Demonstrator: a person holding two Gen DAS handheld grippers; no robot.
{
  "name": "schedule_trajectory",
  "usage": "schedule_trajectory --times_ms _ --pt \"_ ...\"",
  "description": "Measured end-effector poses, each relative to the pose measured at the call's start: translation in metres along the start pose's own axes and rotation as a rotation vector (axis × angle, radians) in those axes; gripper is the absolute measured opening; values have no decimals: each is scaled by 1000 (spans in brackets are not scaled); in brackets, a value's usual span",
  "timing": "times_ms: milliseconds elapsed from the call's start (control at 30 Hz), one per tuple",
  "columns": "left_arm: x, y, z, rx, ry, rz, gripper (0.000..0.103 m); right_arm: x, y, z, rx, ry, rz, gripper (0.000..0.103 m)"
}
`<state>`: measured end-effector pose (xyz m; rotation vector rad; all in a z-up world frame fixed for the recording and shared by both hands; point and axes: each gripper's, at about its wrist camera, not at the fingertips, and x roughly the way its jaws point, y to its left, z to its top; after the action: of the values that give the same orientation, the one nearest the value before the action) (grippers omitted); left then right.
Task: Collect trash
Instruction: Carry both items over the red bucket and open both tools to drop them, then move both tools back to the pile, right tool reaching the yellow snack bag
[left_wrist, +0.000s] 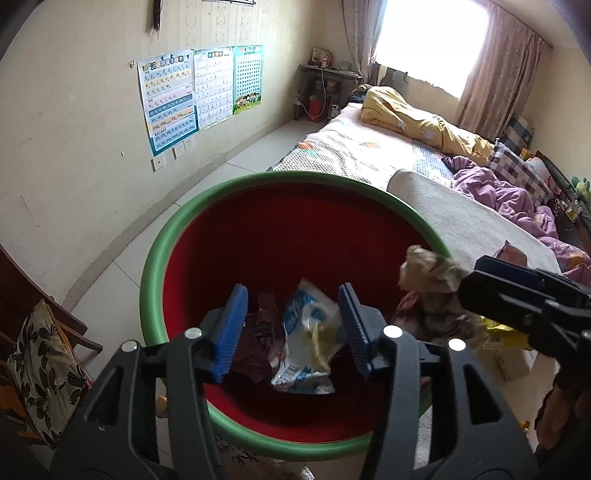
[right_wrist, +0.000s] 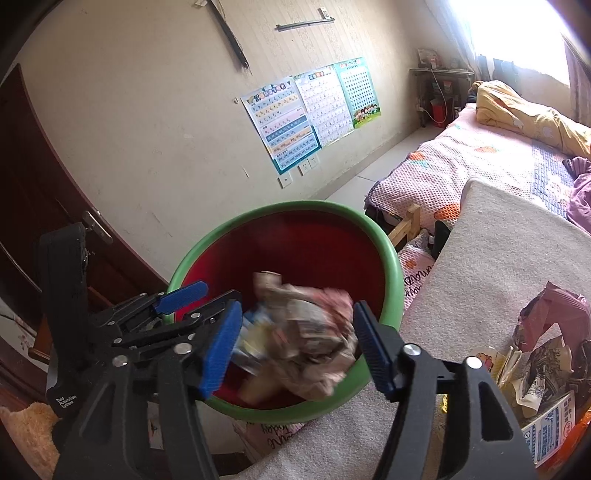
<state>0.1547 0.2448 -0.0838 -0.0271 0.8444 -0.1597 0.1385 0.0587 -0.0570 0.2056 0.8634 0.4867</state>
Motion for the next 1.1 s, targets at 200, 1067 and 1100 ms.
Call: schedule_trajectory --times_ms 200,1067,1100 --pt "-7 -2 1 -14 -32 23 67 -14 -2 -4 -9 -25 -20 68" --pt "-30 -157 -58 70 13 -90 75 -143 -124 -117 63 79 -131 79" --pt "-30 -161 -61 68 19 -86 75 -145 -124 -130 59 101 -114 79"
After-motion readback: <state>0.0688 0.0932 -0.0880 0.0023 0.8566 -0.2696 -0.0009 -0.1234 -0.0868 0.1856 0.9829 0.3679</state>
